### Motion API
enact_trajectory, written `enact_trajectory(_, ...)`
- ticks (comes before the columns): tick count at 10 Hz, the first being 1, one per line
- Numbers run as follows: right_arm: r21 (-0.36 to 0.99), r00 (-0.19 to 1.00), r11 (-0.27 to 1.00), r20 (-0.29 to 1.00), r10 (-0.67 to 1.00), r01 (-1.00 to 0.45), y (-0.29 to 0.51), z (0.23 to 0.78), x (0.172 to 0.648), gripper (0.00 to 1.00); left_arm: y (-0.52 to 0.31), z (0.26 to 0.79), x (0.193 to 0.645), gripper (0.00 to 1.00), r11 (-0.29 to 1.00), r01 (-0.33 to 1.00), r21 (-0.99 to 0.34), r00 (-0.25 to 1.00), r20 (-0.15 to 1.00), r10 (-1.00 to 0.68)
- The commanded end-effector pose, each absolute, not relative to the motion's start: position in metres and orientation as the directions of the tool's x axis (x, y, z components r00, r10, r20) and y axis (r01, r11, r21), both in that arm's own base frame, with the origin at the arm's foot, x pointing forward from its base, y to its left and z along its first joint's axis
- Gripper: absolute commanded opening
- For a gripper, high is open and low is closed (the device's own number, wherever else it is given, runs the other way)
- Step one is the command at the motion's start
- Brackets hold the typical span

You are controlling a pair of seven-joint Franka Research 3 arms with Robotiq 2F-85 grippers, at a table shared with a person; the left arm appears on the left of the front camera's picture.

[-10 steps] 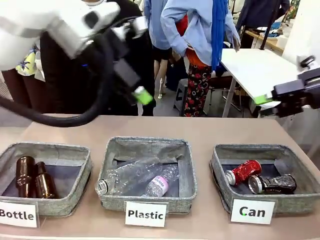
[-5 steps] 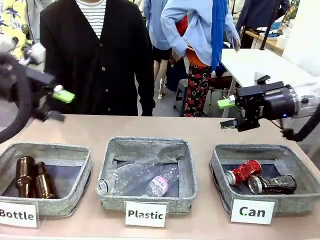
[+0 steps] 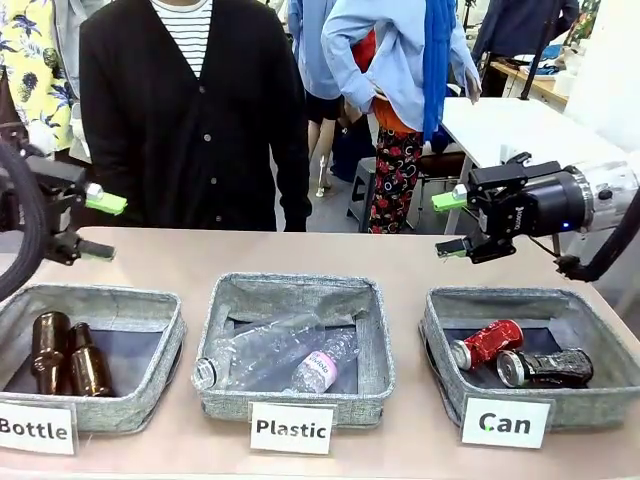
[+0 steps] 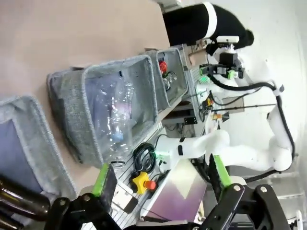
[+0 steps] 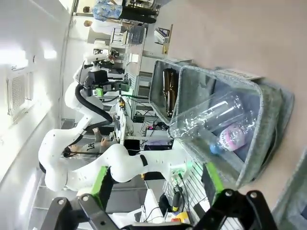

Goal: Sort the can waste into the basket.
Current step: Pick up the can waste from the table and place it in the right Fabric basket.

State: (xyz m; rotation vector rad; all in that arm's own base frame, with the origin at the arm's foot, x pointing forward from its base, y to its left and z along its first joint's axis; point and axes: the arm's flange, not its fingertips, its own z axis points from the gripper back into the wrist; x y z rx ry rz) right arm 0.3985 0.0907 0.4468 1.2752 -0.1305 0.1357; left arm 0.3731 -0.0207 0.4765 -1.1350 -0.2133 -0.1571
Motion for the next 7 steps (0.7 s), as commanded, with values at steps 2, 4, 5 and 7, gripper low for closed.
enact_trajectory(2, 0.934, 0.979, 0.296, 0.200, 0.026, -0.199, 0.0909, 0.4436, 0.3945, 1.00, -0.0135, 0.4764, 0.3742, 1.00, 0.419, 0.233, -0.877, 0.970, 0.242, -0.033)
enact_trajectory(4, 0.934, 0.979, 0.296, 0.200, 0.026, -0.199, 0.0909, 0.4436, 0.3945, 1.00, -0.0135, 0.4764, 0.3742, 1.00, 0.419, 0.233, -0.877, 0.970, 0.242, -0.033)
enact_trajectory(5, 0.934, 0.979, 0.296, 0.200, 0.026, -0.199, 0.0909, 0.4436, 0.3945, 1.00, -0.0135, 0.4764, 0.3742, 1.00, 0.419, 0.233, -0.877, 0.970, 0.242, -0.033)
enact_trajectory(7, 0.934, 0.979, 0.296, 0.200, 0.026, -0.199, 0.0909, 0.4436, 0.3945, 1.00, -0.0135, 0.4764, 0.3742, 1.00, 0.419, 0.233, -0.877, 0.970, 0.242, -0.033)
